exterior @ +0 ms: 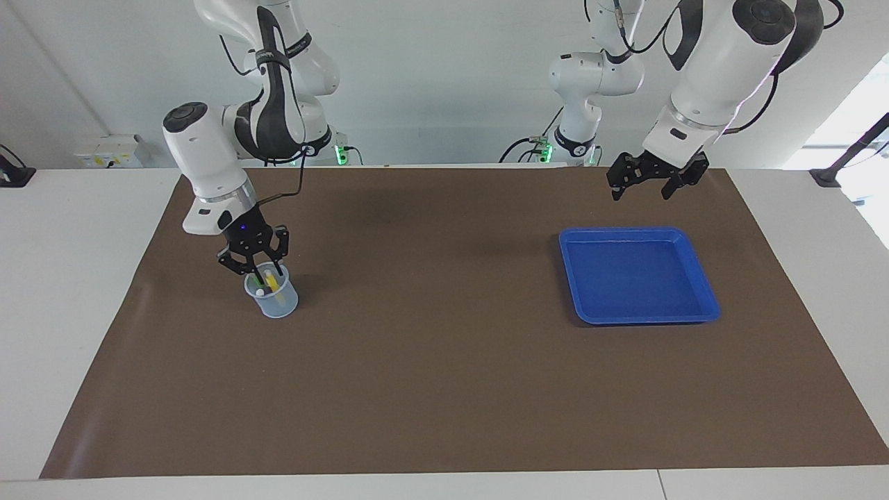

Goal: Transfer and insert pens with both arms
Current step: 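Insert the yellow pen into the cup while the left gripper withdraws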

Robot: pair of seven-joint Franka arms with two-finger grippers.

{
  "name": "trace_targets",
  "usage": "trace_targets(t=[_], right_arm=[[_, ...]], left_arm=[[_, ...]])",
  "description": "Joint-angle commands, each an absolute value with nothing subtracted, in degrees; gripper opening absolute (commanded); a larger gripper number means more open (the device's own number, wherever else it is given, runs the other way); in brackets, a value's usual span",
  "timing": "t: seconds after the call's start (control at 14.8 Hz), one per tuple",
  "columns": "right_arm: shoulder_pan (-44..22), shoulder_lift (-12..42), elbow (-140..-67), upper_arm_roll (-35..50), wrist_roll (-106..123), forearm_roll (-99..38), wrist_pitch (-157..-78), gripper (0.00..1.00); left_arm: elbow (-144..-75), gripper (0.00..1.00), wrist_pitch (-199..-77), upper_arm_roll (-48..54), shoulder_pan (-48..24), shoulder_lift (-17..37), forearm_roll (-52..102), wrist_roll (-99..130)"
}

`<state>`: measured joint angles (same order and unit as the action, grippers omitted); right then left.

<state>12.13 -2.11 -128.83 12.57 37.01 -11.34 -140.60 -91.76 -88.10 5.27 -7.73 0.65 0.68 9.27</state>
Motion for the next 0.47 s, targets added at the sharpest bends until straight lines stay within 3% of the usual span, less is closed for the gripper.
trace_targets(t=[0.0,0.14,0.2,0.41], right_arm=[[12.5,-2.2,-128.9,12.8,37.6,-11.6,-141.2,0.71],[12.6,-2.0,-128.1,12.8,37.6,-11.6,-140.9,0.87],[12.5,-2.0,-127.7,12.8,37.4,-11.6,-140.8,1.00],[12.7,-1.9,-124.6,12.7,36.7,-11.5,-137.2,1.00]], left_arm=[[-93.5,1.00,-88.2,5.2,-7.6,-2.6,0.1,8.9],[-93.3,1.00,-86.9,5.4,-7.4,-2.8,0.2,8.8],[-93.3,1.00,-87.0,5.4,-7.4,-2.8,0.2,8.8],[-93.3,1.00,-87.0,5.5,-7.4,-2.8,0.2,8.7]])
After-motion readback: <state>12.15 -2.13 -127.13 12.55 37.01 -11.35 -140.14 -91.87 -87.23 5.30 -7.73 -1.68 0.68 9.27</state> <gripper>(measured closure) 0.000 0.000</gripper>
